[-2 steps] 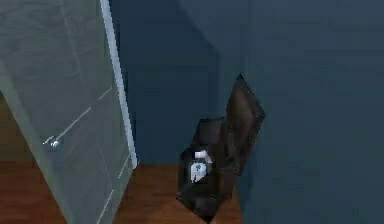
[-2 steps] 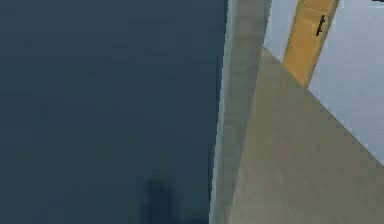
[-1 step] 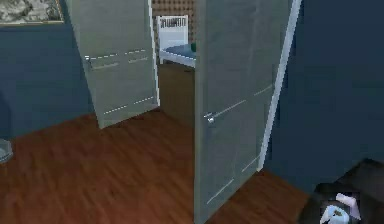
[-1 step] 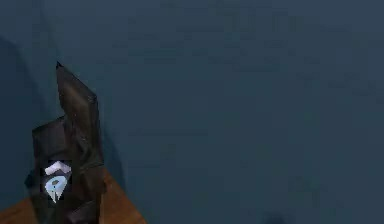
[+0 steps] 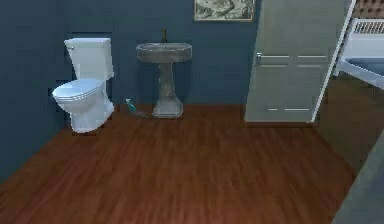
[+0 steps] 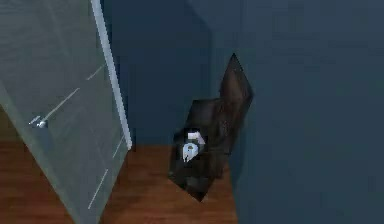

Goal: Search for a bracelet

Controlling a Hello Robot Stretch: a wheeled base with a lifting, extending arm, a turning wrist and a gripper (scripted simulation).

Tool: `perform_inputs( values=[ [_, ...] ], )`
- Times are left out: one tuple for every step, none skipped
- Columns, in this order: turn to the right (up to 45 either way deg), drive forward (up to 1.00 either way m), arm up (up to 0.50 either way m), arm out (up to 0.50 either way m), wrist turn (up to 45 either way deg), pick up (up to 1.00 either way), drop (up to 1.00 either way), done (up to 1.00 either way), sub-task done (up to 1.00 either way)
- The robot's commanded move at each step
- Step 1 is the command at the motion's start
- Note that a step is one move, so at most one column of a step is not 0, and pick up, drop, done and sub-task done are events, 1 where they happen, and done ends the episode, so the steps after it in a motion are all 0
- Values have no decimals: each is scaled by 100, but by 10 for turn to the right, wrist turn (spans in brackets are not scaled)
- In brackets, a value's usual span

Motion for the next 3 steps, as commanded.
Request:
perform_inputs(
  values=[
    [-420,0,0,0,0,0,0,0,0],
    [0,20,0,0,0,0,0,0,0],
    [-450,0,0,0,0,0,0,0,0]
  ],
)
